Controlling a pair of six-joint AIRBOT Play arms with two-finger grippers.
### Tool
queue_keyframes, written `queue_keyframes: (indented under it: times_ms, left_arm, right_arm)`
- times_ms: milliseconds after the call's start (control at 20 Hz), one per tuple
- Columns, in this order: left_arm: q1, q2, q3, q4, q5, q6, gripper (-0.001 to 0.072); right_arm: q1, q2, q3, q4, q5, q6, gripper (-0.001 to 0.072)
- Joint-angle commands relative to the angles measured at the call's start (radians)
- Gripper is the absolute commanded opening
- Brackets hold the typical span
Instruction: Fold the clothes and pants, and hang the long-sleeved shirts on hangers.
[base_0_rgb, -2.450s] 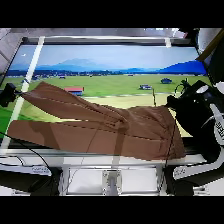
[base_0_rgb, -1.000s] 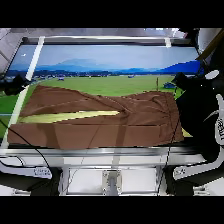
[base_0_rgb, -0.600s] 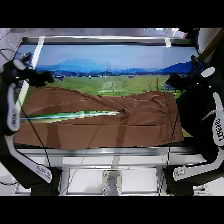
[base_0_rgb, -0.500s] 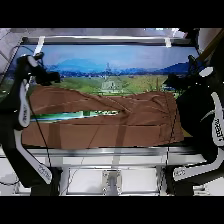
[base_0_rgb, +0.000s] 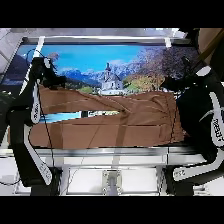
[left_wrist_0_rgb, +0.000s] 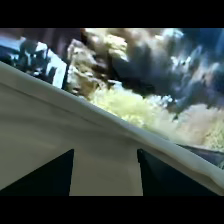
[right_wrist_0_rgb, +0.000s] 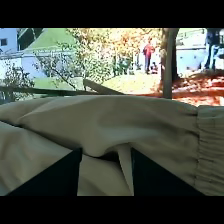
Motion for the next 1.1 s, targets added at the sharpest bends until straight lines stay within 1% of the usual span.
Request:
queue_keyframes:
  times_ms: [0,200,300,400,450,600,750,800,900,950,1000,1050]
  left_arm:
    - [0.006,-0.006,0.005,0.001,0.023,-0.114,0.0442]
    - [0.007,-0.007,0.005,-0.072,0.082,-0.159,0.0442]
    - [0.007,-0.009,0.005,-0.081,0.099,-0.230,0.0442]
    - [0.008,-0.016,0.004,-0.098,0.094,-0.270,0.0442]
    - [0.011,-0.022,0.004,-0.122,0.090,-0.283,0.0442]
    - [0.015,-0.048,-0.002,-0.186,0.074,-0.308,0.0442]
    - [0.016,-0.065,-0.021,-0.186,0.072,-0.322,0.0440]
    - [0.017,-0.068,-0.022,-0.186,0.072,-0.322,0.0425]
    - [0.022,-0.068,-0.022,-0.182,0.076,-0.322,0.0224]
    - [0.024,-0.068,-0.022,-0.182,0.074,-0.321,0.0185]
    - [0.025,-0.068,-0.022,-0.182,0.071,-0.321,0.0112]
    - [0.025,-0.068,-0.022,-0.182,0.067,-0.300,0.0048]
  right_arm:
    - [0.001,0.000,0.001,0.000,0.011,-0.024,0.0352]
    - [0.001,0.000,0.001,0.000,0.011,-0.024,0.0353]
    - [0.001,0.000,0.001,0.000,0.011,-0.024,0.0353]
    - [0.001,0.000,0.001,0.000,0.012,-0.033,0.0352]
    - [0.001,0.000,0.001,0.000,0.014,-0.048,0.0352]
    - [0.001,0.000,0.001,0.000,0.013,-0.050,0.0352]
    - [0.001,0.000,0.001,0.000,0.015,-0.050,0.0352]
    - [0.001,0.000,0.001,0.000,0.017,-0.051,0.0352]
    - [0.001,0.000,0.001,0.000,0.019,-0.069,0.0352]
    - [0.001,0.000,0.001,0.000,0.019,-0.069,0.0352]
    - [0.001,0.000,0.001,0.000,0.020,-0.069,0.0352]
    - [0.001,0.000,0.001,0.000,0.021,-0.069,0.0352]
